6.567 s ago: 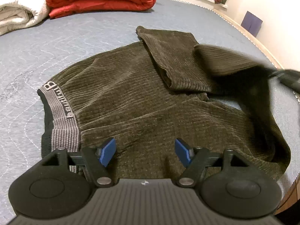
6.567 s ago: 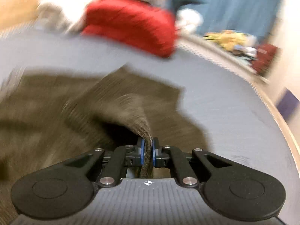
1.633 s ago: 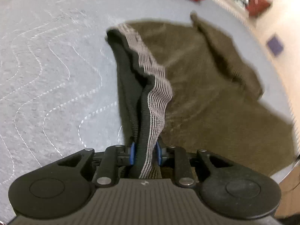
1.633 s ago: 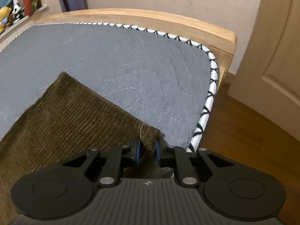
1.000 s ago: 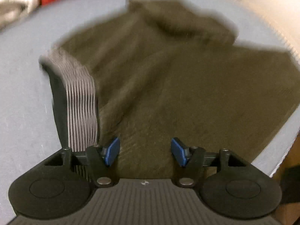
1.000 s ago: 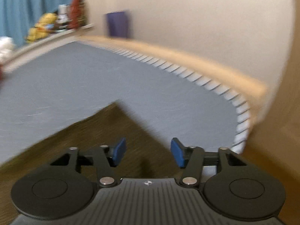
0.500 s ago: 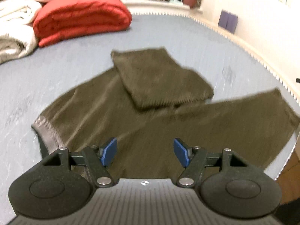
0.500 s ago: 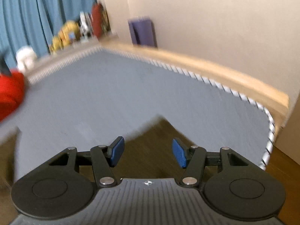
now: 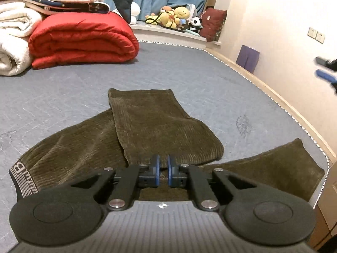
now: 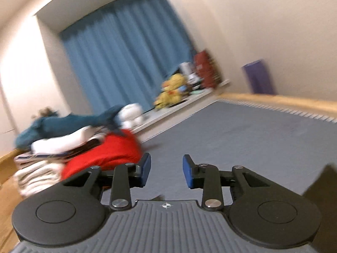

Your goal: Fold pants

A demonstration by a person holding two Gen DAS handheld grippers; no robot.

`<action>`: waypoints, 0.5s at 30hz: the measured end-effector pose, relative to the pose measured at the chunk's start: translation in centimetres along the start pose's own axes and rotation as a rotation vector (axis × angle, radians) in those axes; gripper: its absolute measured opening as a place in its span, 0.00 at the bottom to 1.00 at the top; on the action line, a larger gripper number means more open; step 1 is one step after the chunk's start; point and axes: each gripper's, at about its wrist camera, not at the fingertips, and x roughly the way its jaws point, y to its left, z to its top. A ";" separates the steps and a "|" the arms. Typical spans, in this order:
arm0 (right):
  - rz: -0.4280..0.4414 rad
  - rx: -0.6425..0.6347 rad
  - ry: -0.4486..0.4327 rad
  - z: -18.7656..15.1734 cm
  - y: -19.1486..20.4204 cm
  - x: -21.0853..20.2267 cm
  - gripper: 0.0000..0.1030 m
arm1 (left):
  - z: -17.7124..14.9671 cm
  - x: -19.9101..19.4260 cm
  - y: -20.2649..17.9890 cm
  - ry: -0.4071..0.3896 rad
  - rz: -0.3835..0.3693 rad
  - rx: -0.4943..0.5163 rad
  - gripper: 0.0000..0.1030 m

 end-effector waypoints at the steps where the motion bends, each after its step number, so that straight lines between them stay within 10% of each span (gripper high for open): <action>1: 0.026 -0.023 0.023 -1.3 0.6 1.1 0.33 | 0.1 0.3 0.3 0.002 0.008 0.002 0.07; 11: -0.025 -0.061 0.409 -12.0 2.7 14.1 0.37 | 0.5 3.1 2.5 0.051 0.074 -0.039 0.09; 15: -0.086 -0.091 0.519 -15.4 3.0 16.4 0.57 | 0.3 3.8 2.5 0.071 0.081 -0.040 0.10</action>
